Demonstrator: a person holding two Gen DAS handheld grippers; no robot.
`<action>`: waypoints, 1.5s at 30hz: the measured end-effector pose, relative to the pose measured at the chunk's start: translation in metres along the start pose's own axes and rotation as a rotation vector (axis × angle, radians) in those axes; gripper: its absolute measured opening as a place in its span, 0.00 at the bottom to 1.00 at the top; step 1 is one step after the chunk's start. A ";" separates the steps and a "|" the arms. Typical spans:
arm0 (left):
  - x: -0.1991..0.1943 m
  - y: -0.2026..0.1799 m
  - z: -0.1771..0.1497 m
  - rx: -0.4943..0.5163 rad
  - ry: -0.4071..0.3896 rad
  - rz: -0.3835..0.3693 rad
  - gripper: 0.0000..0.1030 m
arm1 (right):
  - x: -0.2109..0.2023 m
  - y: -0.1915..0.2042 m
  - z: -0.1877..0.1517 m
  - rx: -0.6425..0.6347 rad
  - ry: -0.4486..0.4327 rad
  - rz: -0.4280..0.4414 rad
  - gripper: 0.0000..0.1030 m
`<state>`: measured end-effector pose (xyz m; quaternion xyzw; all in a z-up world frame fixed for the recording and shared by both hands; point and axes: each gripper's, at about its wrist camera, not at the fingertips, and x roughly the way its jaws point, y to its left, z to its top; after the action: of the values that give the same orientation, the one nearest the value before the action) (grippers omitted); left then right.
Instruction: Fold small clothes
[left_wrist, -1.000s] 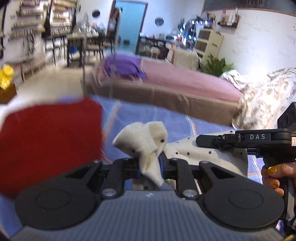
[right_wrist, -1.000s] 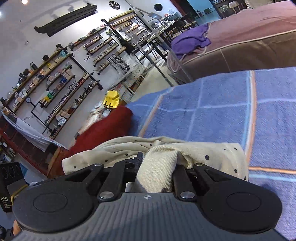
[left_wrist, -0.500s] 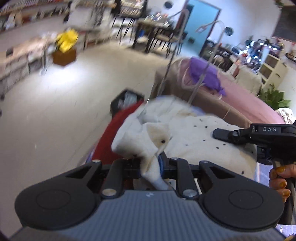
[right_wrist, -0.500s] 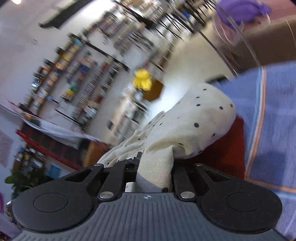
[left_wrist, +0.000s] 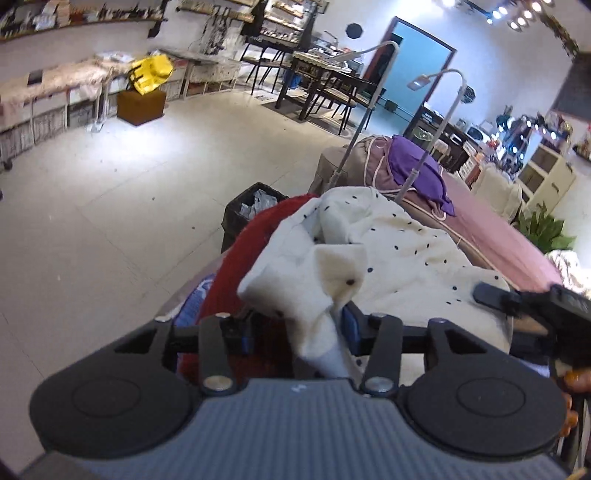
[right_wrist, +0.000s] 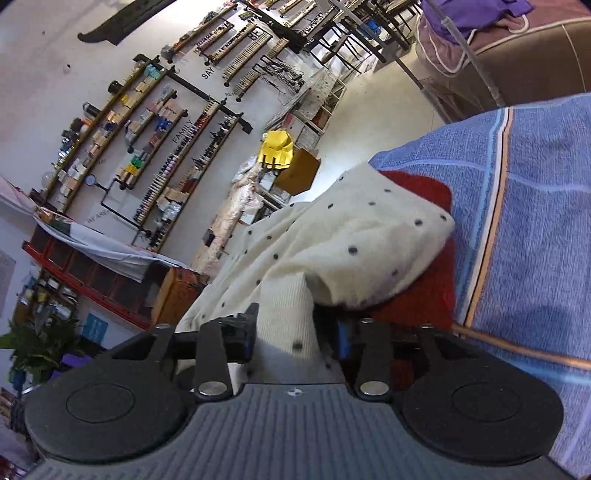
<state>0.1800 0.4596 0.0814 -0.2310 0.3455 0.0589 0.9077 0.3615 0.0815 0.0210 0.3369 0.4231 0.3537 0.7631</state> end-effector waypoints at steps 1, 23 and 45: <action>0.000 0.002 -0.001 -0.013 0.006 -0.005 0.46 | -0.004 -0.002 -0.006 0.016 0.003 0.028 0.97; 0.005 -0.018 0.003 0.091 0.045 0.083 0.55 | -0.028 -0.037 -0.076 0.217 0.055 0.182 0.22; -0.024 -0.144 -0.145 0.857 0.160 0.299 1.00 | -0.072 -0.010 -0.103 -0.443 0.265 -0.207 1.00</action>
<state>0.1131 0.2671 0.0572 0.2137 0.4372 0.0232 0.8733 0.2450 0.0393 -0.0004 0.0675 0.4636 0.3987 0.7884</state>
